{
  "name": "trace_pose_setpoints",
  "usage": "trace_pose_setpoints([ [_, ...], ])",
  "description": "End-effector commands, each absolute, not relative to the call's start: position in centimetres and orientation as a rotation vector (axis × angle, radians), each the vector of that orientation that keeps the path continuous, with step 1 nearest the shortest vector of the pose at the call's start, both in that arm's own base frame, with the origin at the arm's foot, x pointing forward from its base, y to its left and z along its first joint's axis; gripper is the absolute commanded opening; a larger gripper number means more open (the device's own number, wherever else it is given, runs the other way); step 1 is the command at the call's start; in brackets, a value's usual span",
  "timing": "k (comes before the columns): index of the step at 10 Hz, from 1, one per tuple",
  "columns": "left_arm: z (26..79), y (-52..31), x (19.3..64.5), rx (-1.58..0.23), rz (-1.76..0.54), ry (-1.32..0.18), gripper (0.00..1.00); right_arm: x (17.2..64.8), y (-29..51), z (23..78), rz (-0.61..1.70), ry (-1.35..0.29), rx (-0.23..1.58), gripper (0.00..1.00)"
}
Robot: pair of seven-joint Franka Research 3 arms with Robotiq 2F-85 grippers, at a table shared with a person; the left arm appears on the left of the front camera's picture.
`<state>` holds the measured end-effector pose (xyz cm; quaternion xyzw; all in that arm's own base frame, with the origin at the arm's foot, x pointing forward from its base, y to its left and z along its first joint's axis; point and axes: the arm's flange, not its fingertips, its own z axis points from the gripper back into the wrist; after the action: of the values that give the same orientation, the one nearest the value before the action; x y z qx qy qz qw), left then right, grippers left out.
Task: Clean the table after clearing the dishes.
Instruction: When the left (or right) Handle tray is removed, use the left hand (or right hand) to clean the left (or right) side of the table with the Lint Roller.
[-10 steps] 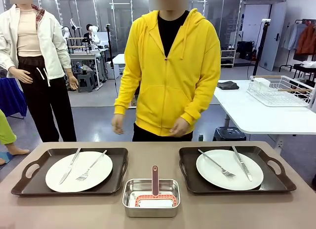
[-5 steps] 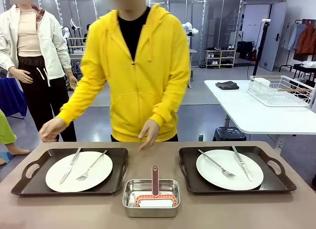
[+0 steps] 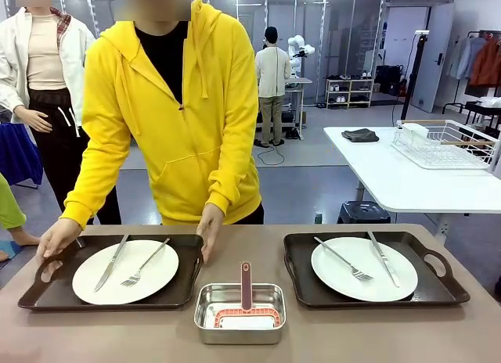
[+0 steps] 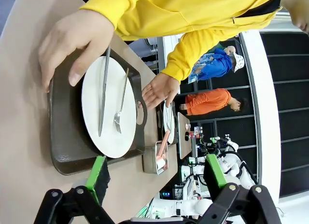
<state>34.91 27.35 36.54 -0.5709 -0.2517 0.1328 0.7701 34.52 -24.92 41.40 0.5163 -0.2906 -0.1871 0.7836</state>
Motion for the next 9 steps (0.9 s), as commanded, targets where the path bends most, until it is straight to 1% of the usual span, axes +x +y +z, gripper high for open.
trace_pose_setpoints([
  [1,36.7,27.6,34.5,-1.230,0.278,-0.545,1.00,34.3,-25.0,41.5,-0.384,-0.630,1.114,1.00],
  [6,36.5,27.4,34.9,-1.238,0.288,-0.546,1.00,34.3,-25.0,41.5,-0.384,-0.630,1.114,1.00],
  [7,39.3,26.4,36.7,-1.183,0.164,-0.545,1.00,34.3,-25.0,41.5,-0.384,-0.630,1.114,1.00],
  [8,41.4,25.4,38.8,-1.162,0.096,-0.533,1.00,34.3,-25.0,41.5,-0.384,-0.630,1.114,1.00],
  [9,43.6,23.8,41.3,-1.104,0.004,-0.485,1.00,34.3,-25.0,41.5,-0.384,-0.630,1.114,1.00],
])
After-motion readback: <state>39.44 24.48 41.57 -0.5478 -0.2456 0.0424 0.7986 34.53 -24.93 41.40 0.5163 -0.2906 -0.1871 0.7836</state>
